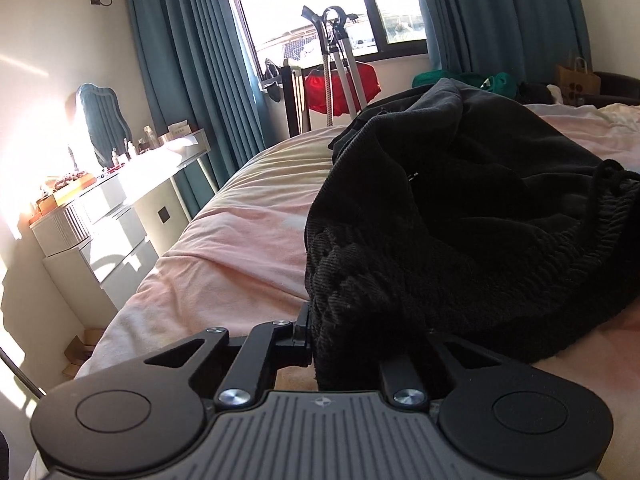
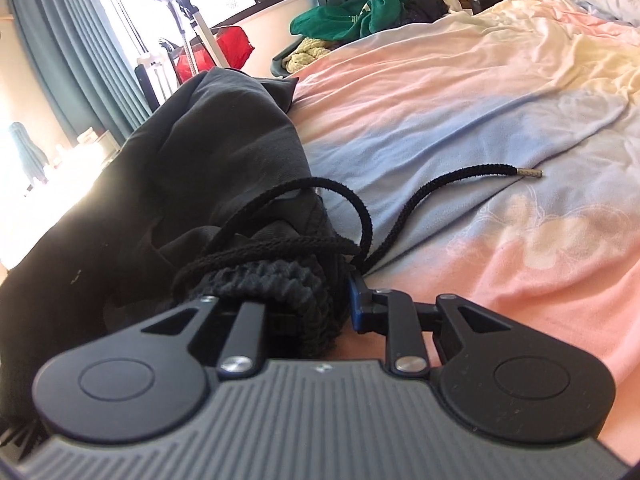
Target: Fold clothes
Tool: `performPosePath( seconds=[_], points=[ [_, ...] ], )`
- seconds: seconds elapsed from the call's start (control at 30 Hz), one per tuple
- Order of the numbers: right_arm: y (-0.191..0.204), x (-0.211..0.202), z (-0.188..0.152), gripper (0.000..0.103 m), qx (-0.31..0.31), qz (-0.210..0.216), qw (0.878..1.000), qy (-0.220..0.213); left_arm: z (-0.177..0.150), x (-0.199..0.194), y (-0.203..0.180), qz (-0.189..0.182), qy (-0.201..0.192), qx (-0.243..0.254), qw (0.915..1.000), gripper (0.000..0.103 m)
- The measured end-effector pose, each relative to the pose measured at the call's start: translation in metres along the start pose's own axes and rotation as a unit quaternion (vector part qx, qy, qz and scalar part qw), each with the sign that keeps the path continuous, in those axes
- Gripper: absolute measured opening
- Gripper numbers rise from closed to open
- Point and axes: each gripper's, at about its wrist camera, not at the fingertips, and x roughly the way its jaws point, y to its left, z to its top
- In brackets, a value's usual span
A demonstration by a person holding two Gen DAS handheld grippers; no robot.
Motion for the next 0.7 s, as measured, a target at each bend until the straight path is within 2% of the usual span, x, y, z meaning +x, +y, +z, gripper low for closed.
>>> performPosePath(
  seconds=[0.1,0.23,0.4,0.5,0.57,0.63,0.7],
  points=[
    [0.001,-0.012,-0.006,0.023,0.021,0.04,0.999,0.002,0.025,-0.004,0.029,0.023,-0.046,-0.077,0.9957,0.009],
    [0.028,-0.036,-0.024,0.021,0.038,0.114,0.992,0.032,0.081,0.004,0.082,0.029,-0.074,-0.142,0.9867,0.009],
    [0.113,-0.049,-0.057,0.019,0.02,0.208,0.975,0.07,0.145,0.034,0.131,0.058,-0.096,-0.113,0.9872,0.009],
    [0.167,-0.037,-0.074,0.019,0.022,0.265,0.959,0.097,0.177,0.053,0.167,0.086,-0.111,-0.104,0.9846,0.009],
    [0.202,-0.027,-0.085,0.019,0.022,0.302,0.946,0.115,0.187,0.072,0.191,0.118,-0.115,-0.092,0.982,0.009],
    [0.232,-0.016,-0.1,0.019,0.008,0.332,0.935,0.126,0.182,0.101,0.212,0.136,-0.092,-0.086,0.9827,0.009],
    [0.253,-0.002,-0.119,0.02,-0.006,0.333,0.931,0.147,0.167,0.136,0.226,0.143,-0.048,-0.085,0.9849,0.009]
  ],
)
